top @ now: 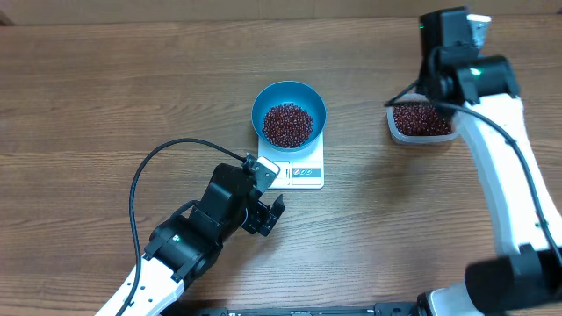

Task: Scoop item into bowl and weigh 150g on scale
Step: 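Move the empty scoop with the right gripper back to the beans, then dip the scoop into the beans and lift it with the right gripper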

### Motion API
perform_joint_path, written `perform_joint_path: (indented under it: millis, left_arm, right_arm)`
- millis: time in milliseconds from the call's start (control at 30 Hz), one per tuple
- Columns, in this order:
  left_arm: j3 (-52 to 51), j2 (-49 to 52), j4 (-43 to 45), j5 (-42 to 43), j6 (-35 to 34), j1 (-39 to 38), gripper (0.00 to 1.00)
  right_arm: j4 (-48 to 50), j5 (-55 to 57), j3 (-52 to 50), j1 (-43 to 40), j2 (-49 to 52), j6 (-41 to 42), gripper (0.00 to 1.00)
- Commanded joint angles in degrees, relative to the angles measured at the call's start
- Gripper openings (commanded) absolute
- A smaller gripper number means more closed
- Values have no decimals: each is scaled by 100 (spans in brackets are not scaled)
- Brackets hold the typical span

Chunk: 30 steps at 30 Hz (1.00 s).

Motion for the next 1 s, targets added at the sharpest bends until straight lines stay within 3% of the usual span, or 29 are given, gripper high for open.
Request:
perform_joint_path:
  millis: [0,367,667,967]
  left_arm:
    - [-37,-70,13,31,-37,31,99]
    - [-37,-70,13,31,-35,31,100]
    - [-37,-70,13,31,-35,31,100]
    - [-37,-70,13,31,-35,31,100]
  right_arm:
    - [-55,-24,-37,-7,433,48,4]
    - [-216,-120,-90,-7,876,44,4]
    - [271,-168,-868,-7,879,42,4]
    - [540,-509,-970,-7,879,0,4]
